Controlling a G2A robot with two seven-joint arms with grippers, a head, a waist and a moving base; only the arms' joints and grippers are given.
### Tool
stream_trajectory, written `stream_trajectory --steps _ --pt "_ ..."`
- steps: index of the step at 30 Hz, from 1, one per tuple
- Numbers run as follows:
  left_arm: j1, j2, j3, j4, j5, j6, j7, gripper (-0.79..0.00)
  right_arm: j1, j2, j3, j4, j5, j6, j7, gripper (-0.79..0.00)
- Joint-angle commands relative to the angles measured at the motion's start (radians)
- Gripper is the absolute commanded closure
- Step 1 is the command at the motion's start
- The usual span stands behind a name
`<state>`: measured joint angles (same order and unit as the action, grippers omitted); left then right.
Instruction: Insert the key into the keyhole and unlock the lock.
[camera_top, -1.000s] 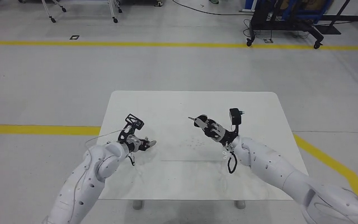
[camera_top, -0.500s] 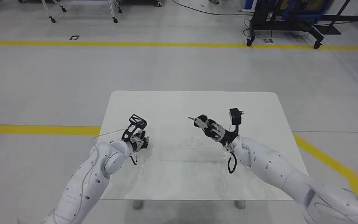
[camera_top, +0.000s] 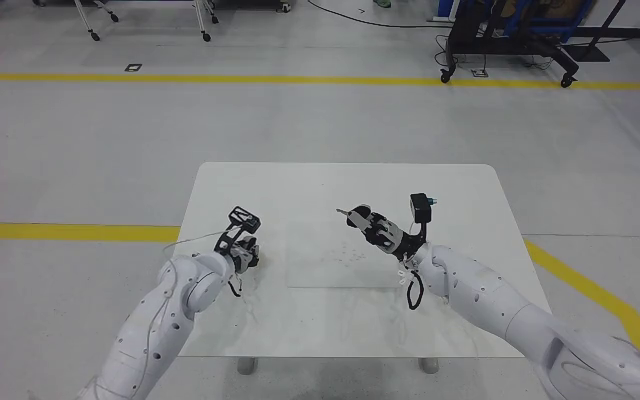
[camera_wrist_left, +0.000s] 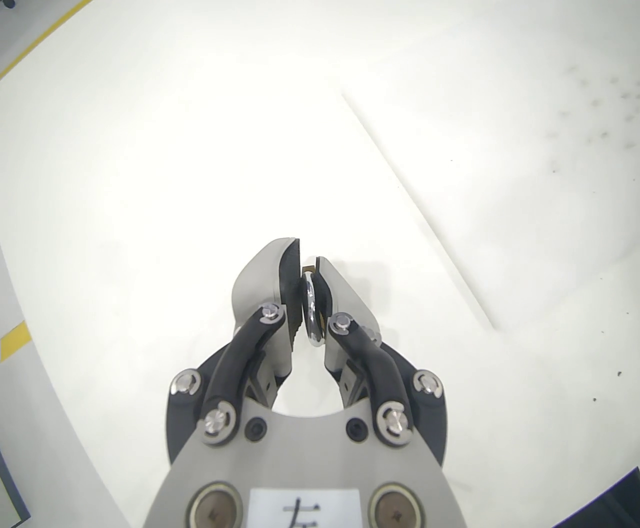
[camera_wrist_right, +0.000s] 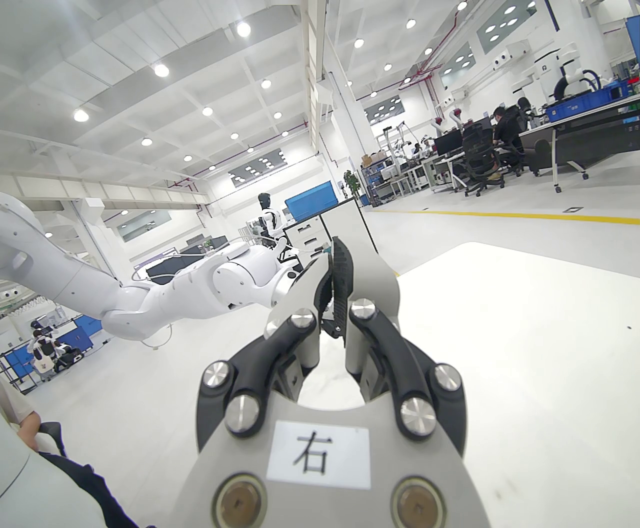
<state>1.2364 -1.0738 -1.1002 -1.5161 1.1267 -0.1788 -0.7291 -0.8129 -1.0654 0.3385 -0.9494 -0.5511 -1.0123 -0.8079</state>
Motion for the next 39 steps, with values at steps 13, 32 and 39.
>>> stream_trajectory --steps 13,32,39 --pt "0.019 0.004 -0.040 -0.028 -0.093 -0.089 -0.023 0.000 0.000 0.000 0.000 0.000 0.000 0.000 0.000 0.000" --pt "0.044 0.013 -0.056 -0.066 -0.052 -0.120 -0.071 0.000 0.000 0.000 0.000 0.000 0.000 0.000 0.000 0.000" --pt "0.028 0.007 -0.035 -0.038 -0.015 -0.092 -0.060 0.000 0.000 0.000 0.000 0.000 0.000 0.000 0.000 0.000"
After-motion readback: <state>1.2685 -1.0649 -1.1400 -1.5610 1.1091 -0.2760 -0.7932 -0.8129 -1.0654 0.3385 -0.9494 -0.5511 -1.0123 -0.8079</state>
